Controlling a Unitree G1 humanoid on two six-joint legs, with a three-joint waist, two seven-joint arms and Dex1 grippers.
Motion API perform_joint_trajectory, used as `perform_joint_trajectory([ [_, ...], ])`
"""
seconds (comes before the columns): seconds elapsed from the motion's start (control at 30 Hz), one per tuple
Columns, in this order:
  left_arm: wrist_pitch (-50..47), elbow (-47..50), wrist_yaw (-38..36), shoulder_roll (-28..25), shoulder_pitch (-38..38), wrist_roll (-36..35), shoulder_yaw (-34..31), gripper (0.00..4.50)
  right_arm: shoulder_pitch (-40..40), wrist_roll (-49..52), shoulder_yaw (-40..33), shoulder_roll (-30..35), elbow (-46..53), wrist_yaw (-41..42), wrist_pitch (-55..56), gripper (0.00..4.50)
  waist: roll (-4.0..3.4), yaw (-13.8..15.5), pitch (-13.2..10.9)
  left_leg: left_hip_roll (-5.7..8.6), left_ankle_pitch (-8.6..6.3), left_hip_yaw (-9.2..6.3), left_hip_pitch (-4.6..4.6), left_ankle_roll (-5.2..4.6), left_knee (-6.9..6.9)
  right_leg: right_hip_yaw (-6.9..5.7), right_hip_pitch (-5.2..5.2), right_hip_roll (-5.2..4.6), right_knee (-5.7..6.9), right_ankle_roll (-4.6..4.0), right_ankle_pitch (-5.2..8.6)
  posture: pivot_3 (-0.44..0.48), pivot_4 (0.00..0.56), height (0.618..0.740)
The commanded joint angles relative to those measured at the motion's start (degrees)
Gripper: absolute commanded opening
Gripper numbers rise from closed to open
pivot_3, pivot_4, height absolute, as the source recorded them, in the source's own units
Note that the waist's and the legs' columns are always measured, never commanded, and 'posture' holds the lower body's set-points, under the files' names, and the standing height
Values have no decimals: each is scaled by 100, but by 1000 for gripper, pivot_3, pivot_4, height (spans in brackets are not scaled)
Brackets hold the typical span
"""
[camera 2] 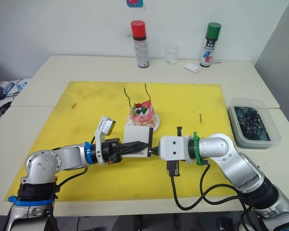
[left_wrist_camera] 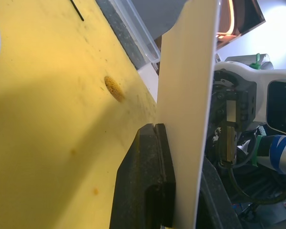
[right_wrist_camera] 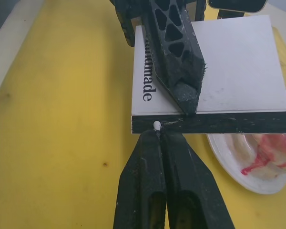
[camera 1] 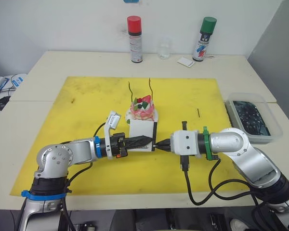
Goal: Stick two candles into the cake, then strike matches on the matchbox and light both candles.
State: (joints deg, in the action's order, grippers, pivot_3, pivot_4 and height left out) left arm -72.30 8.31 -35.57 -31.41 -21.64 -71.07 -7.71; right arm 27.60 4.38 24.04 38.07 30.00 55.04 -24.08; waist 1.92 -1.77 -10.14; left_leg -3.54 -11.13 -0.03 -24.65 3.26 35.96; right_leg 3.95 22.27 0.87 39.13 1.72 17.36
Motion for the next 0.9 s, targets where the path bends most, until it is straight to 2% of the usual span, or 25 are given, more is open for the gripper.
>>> perform_joint_trajectory([
  [0.03, -25, 182, -37, 34, 23, -156, -98, 0, 71, -213, 75, -15, -35, -32, 13, 13, 0, 0, 0, 0, 0, 0, 0, 0, 0, 0, 0, 0, 0, 0, 0, 0, 150, 740],
  [0.3, -109, 209, 410, 364, 72, -660, -327, 0, 225, -565, 381, -341, -368, -126, 76, 13, 0, 0, 0, 0, 0, -1, 0, 0, 3, 0, -1, 0, 4, 0, 0, 0, 150, 740],
  [0.37, -24, 131, 776, 567, -119, -1093, -554, 0, 223, -659, 570, -451, -474, -32, 292, 13, 0, 1, 0, 0, 0, -1, 0, 0, 6, 0, -1, 0, 8, 0, -1, 0, 150, 740],
  [0.43, 282, -17, 1421, 664, -557, -1883, -919, 0, 89, -747, 708, -304, -403, 215, 575, 13, 4, 24, -2, 0, 0, -4, 0, 0, 9, -1, -1, -1, 12, 1, -1, 0, 150, 740],
  [0.5, 650, -262, 2029, 343, -1083, -2687, -1398, 0, -141, -571, 529, -20, -119, 443, 589, 13, 30, 91, -5, -2, 1, -21, -5, 1, 15, -16, -2, -2, 16, 0, -1, 0, 150, 740],
  [0.57, 656, -390, 2176, -207, -1134, -2904, -1683, 0, -248, -419, 270, 129, 33, 522, 490, 13, 23, 65, -4, -2, 1, -43, -16, 1, 23, -17, -1, 0, 19, 0, -1, 0, 150, 740],
  [0.63, 500, -321, 2070, -622, -854, -2816, -1688, 0, -186, -299, 95, 81, 68, 456, 295, 13, 16, -45, -2, 4, 0, -34, 5, 0, 15, 3, -2, -5, 31, 0, -1, 0, 150, 740],
  [0.7, 516, -218, 2091, -783, -620, -2919, -1627, 0, -110, -194, -48, -1, 109, 383, 83, 13, 13, -63, -1, 5, 0, -18, 36, 0, 6, 18, -17, -6, 34, 1, 0, 0, 150, 740],
  [0.8, 516, 22, 1995, -884, -346, -2878, -1463, 0, -31, -100, -191, -97, 182, 311, -179, 13, 23, -7, -6, -4, 2, -12, 33, 4, 7, -8, -15, 0, 49, -1, 1, 0, 150, 740],
  [0.9, 421, 321, 1703, -940, 48, -2462, -1134, 0, 44, -4, -337, -137, 246, 217, -467, 13, 23, 33, -6, -1, 7, -12, 31, 11, 9, -10, -12, 0, 56, -5, 3, 0, 150, 740],
])
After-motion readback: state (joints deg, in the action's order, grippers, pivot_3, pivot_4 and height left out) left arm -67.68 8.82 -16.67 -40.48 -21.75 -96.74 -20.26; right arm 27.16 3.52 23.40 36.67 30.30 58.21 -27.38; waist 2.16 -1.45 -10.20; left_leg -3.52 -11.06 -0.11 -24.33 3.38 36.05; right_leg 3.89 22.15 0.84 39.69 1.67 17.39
